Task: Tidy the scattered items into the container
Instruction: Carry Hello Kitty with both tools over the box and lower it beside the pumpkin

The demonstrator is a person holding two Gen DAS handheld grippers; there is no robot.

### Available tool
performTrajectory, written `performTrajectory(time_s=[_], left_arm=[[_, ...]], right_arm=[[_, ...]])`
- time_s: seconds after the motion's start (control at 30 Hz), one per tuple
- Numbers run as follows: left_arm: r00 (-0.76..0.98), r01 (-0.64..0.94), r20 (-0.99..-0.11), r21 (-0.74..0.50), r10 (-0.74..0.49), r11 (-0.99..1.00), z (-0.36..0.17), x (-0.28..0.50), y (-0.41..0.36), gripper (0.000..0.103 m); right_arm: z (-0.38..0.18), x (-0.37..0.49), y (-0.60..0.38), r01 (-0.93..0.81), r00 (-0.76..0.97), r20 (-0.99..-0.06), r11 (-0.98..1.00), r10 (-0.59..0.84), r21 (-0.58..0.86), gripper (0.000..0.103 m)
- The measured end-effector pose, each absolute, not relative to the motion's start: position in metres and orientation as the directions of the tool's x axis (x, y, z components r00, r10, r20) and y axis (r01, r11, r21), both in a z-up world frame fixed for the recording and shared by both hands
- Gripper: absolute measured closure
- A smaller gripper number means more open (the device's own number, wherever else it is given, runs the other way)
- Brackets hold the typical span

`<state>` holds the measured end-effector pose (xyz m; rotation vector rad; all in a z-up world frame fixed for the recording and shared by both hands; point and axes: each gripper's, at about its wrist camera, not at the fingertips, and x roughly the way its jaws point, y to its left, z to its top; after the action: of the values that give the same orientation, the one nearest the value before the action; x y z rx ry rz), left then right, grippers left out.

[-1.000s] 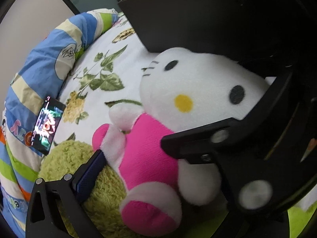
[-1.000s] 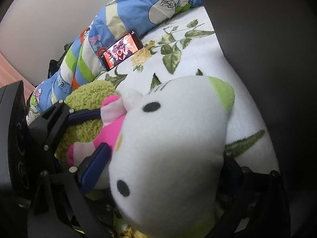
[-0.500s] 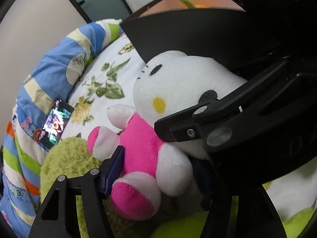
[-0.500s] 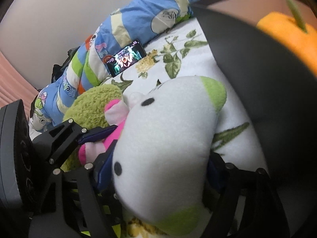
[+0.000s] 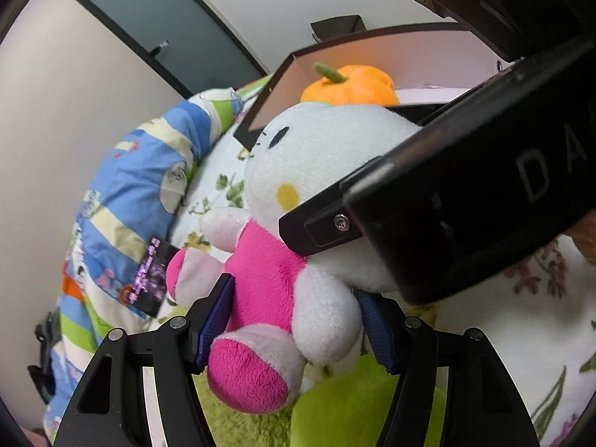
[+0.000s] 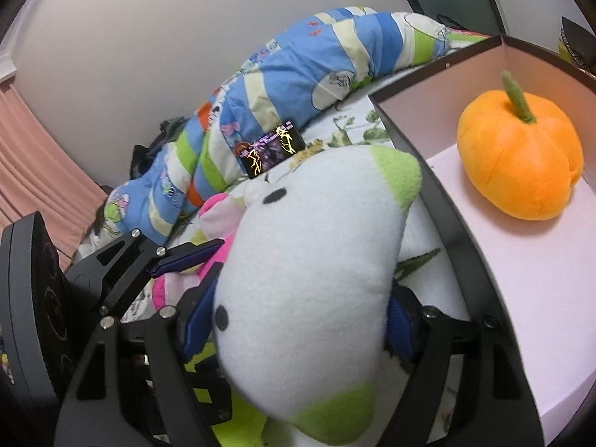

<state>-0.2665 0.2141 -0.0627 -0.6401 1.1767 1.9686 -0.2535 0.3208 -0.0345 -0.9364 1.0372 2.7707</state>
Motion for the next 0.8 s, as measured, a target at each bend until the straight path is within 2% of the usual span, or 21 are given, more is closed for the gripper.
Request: performTrajectory(time_s=[0.27,0.53,0.8], left_arm=[[-0.623,-0.782,-0.684,0.548,0.38,-0.296,-0.035,-0.243,0.235,0.037],[-0.6,-0.797,-0.661,0.538,0.451,-0.274,-0.032,-0.221,0.284,0.037],[-0.55,-0.825,-0.659,0.525,0.513,-0.21,-0.041,-0.206,0.345,0.037]], right_arm=[[-0.004,-0.22,0.331,-0.22,-0.851,-0.507,-0.787,-0.134,0.576,0.026],[0.007,-0.174,0.371,-0.287,-0.869,-0.492,-0.762,-0.047,0.581,0.026],[0.002,-0.132,0.416,-0.396,-0.846,-0.53,-0.73,0.056,0.556,0.026]])
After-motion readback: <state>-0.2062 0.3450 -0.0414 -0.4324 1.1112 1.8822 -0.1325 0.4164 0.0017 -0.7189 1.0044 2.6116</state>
